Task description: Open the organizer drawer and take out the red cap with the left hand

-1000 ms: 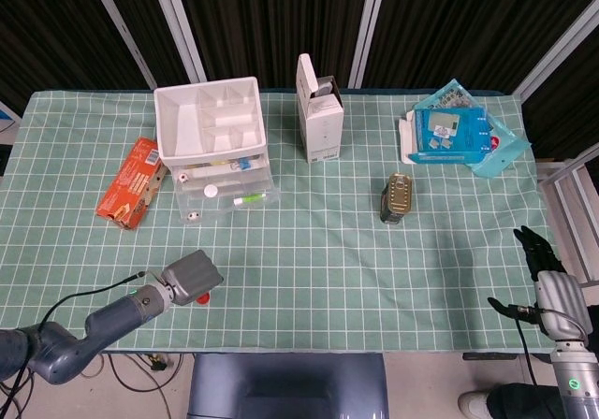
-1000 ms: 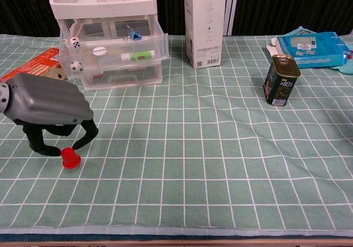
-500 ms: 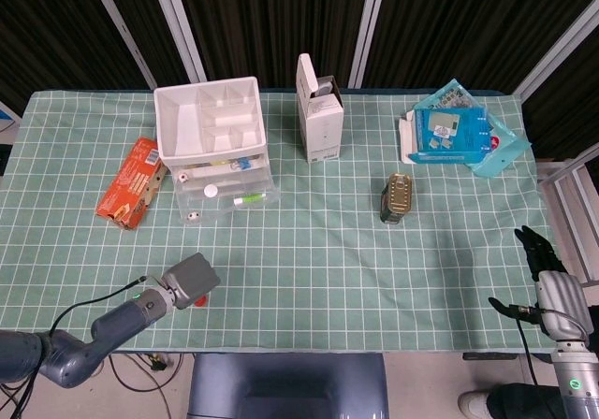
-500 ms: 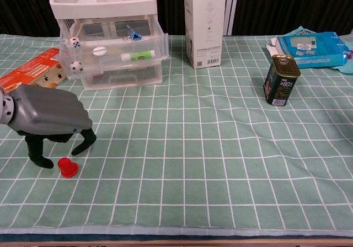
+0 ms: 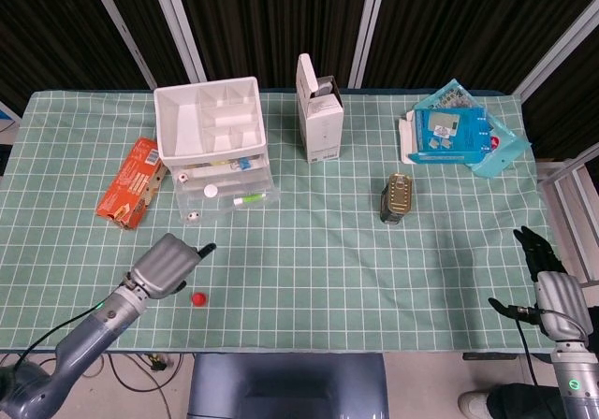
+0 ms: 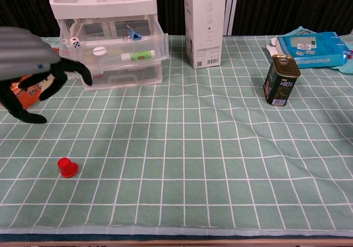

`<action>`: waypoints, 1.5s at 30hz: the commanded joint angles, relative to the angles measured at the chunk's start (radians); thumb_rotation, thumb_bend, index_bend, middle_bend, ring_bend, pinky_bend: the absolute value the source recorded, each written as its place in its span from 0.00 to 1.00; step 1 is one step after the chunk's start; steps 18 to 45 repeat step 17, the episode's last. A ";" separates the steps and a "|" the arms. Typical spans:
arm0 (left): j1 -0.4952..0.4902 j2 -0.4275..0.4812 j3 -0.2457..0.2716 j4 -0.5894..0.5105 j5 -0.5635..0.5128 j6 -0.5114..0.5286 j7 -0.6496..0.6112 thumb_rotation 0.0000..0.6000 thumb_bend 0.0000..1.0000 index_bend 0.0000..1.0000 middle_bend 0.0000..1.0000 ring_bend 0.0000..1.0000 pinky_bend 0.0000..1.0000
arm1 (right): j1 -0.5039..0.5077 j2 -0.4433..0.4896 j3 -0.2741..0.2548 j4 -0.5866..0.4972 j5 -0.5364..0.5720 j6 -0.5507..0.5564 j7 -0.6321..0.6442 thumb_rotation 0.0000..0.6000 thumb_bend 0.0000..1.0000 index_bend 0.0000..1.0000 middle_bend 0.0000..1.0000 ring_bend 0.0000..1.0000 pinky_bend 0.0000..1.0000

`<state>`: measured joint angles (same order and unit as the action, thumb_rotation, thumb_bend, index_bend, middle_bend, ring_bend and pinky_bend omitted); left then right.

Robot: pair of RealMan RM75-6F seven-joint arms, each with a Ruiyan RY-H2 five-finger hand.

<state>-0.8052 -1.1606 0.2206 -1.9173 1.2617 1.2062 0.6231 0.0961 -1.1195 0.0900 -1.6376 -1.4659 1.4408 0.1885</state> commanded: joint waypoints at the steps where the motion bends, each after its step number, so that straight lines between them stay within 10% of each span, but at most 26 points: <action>1: 0.247 -0.029 0.049 0.086 0.188 0.289 -0.126 1.00 0.13 0.02 0.09 0.16 0.40 | 0.002 -0.003 -0.001 0.003 -0.002 -0.001 -0.013 1.00 0.06 0.00 0.00 0.00 0.22; 9: 0.435 -0.078 0.025 0.197 0.162 0.446 -0.270 1.00 0.05 0.00 0.00 0.00 0.00 | 0.002 -0.010 -0.002 0.011 -0.010 0.008 -0.041 1.00 0.06 0.00 0.00 0.00 0.22; 45: 0.526 -0.104 -0.038 0.278 0.144 0.523 -0.395 1.00 0.05 0.00 0.00 0.00 0.00 | 0.002 -0.015 -0.002 0.019 -0.012 0.012 -0.047 1.00 0.06 0.00 0.00 0.00 0.22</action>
